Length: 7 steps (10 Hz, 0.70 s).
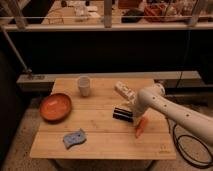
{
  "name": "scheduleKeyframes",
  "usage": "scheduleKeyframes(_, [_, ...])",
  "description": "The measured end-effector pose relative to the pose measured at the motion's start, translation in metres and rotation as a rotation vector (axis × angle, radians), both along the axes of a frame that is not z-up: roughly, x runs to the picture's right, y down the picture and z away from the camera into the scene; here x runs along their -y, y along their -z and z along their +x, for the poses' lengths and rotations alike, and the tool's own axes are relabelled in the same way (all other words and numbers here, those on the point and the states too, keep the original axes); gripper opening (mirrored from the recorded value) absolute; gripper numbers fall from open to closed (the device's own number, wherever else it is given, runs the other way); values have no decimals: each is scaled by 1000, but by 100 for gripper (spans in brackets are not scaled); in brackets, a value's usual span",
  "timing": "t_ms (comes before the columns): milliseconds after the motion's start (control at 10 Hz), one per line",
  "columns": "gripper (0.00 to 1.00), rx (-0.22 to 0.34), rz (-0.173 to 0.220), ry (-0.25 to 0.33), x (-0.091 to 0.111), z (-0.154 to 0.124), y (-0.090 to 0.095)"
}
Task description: Place the eraser on the white sponge
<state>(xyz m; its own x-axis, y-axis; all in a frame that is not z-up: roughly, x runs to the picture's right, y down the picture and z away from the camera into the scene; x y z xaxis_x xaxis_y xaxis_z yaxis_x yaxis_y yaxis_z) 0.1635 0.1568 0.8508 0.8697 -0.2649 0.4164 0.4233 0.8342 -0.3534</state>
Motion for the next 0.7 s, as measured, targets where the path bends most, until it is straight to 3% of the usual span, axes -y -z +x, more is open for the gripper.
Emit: scheduleKeyframes(700, [80,21,-12,-16,-11,4,-8])
